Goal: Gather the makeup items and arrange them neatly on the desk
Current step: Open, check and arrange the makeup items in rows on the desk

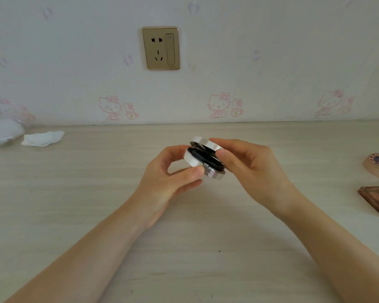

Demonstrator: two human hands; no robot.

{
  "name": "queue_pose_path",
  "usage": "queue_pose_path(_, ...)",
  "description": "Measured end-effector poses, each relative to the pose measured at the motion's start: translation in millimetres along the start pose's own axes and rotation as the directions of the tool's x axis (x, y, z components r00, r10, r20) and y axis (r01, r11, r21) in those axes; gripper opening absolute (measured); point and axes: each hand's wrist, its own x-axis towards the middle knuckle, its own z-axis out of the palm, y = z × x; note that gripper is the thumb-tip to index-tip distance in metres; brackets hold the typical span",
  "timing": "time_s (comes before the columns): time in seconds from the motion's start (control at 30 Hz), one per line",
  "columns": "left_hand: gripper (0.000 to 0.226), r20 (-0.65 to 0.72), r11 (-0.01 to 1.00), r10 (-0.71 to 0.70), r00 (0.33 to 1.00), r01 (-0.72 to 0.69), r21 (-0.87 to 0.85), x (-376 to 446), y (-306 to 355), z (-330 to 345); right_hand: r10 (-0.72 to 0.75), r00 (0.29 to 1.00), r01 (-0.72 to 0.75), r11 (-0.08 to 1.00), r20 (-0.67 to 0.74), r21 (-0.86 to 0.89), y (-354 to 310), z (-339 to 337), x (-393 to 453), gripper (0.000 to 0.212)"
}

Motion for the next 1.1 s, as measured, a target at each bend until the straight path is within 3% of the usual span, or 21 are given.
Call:
queue_pose_path(0.07,0.053,-0.020,0.998,-0.022,1.000,0.024,0.057,0,-1,0,-0.025,0.999,0.024,0.999,-0.037,-0.022,1,1,1,0.027)
queue_pose_path(0.2,0.054,0.145,0.991,-0.080,0.986,0.063,0.121,-1,-3,-1,-0.057,0.997,0.055,0.997,-0.046,-0.057,2,1,0,0.024)
queue_pose_path(0.3,0.049,0.188,0.987,-0.071,0.980,0.042,0.154,-1,-5,-3,-0.072,0.997,0.070,0.993,-0.025,-0.091,3,2,-1,0.023)
queue_pose_path(0.5,0.066,0.158,0.980,-0.082,0.984,0.051,0.191,4,-6,-7,-0.132,0.990,0.135,0.986,0.040,-0.098,-1,6,-3,0.040)
queue_pose_path(0.7,0.097,0.073,0.963,-0.128,0.989,0.106,0.249,5,-8,-12,-0.089,0.995,0.093,0.988,0.036,-0.122,13,13,-1,0.031)
queue_pose_path(0.93,0.082,0.041,0.984,-0.145,0.989,0.140,0.113,7,-8,-16,-0.099,0.994,0.105,0.987,0.056,-0.122,19,14,-2,0.026)
queue_pose_path(1.1,0.083,0.122,0.959,-0.106,0.987,0.069,0.275,6,-10,-17,-0.110,0.993,0.112,0.992,0.037,-0.053,13,11,3,0.028)
